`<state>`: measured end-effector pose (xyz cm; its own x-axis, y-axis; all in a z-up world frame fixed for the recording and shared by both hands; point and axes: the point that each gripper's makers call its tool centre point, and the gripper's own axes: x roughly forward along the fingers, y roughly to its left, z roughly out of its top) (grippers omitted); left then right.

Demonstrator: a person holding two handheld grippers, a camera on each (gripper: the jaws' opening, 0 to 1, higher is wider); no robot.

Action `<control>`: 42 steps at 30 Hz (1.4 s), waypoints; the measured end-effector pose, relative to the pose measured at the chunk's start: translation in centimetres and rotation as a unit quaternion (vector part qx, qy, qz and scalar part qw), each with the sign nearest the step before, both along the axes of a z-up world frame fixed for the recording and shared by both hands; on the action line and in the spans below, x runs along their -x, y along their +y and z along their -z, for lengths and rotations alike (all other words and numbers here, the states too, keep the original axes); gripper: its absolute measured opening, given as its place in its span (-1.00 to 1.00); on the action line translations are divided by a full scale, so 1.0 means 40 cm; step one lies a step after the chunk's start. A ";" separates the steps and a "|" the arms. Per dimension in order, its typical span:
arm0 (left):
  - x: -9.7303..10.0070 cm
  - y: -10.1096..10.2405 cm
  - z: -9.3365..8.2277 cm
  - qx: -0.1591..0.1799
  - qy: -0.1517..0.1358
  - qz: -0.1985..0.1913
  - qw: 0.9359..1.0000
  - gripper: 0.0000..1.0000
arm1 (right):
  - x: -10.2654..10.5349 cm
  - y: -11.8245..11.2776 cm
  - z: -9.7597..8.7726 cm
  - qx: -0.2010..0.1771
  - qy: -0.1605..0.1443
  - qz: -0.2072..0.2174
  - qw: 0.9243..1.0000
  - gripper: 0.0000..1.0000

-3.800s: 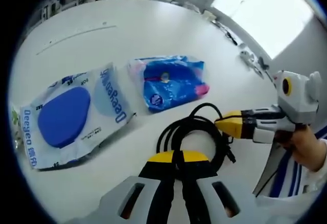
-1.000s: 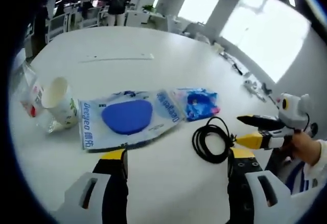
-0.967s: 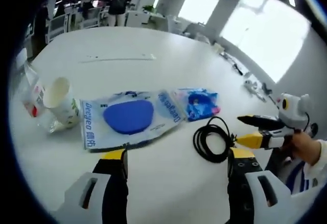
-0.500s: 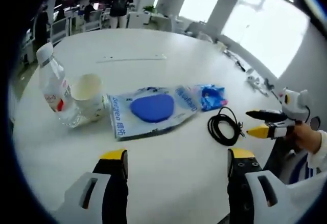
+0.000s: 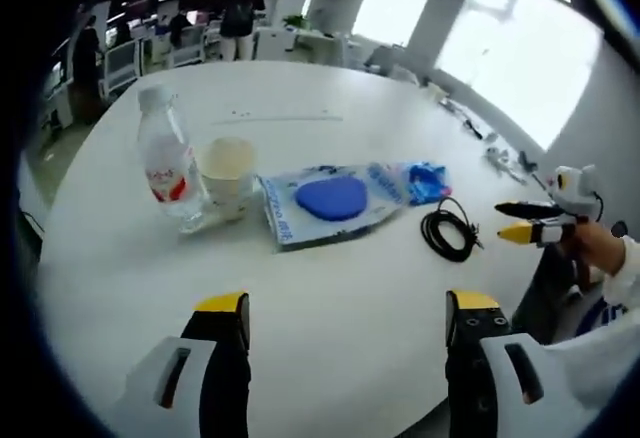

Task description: Arrange the tabletop items into an orderly group along one side of the table until the central work area is clear of visible clutter.

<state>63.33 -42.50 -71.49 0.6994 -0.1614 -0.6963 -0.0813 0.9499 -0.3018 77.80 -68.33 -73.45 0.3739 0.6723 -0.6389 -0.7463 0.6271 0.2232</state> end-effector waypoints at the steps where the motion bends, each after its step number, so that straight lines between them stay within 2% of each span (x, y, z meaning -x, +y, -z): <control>1: 0.007 0.005 -0.001 0.000 0.000 -0.001 1.000 0.54 | 0.001 0.000 -0.005 0.001 -0.002 -0.001 1.000 0.66; 8: 0.048 0.047 -0.025 -0.003 -0.009 -0.015 1.000 0.55 | 0.050 -0.017 -0.001 0.014 -0.002 -0.006 1.000 0.66; 11: 0.070 0.056 -0.031 -0.003 -0.009 -0.016 1.000 0.55 | 0.054 -0.027 0.009 0.021 -0.001 -0.010 1.000 0.66; 17: 0.100 0.088 -0.032 -0.001 -0.012 -0.021 1.000 0.57 | 0.072 -0.038 -0.005 0.020 -0.003 -0.001 1.000 0.66; 24: 0.144 0.095 -0.035 0.000 -0.013 -0.024 1.000 0.56 | 0.100 -0.048 0.004 0.029 0.002 0.001 1.000 0.65; 29: 0.165 0.107 -0.040 0.007 -0.017 -0.030 0.999 0.57 | 0.109 -0.051 -0.005 0.028 0.000 0.006 1.000 0.65; 32: 0.177 0.112 -0.031 0.007 -0.012 -0.032 0.999 0.57 | 0.123 -0.051 -0.001 0.043 -0.003 -0.001 0.999 0.64; 38: 0.185 0.103 -0.046 0.015 -0.021 -0.029 0.999 0.61 | 0.122 -0.056 -0.012 0.043 -0.006 0.006 0.999 0.64; 42: 0.188 0.116 -0.031 0.017 -0.021 -0.028 0.999 0.61 | 0.147 -0.049 -0.019 0.046 -0.014 0.007 0.999 0.63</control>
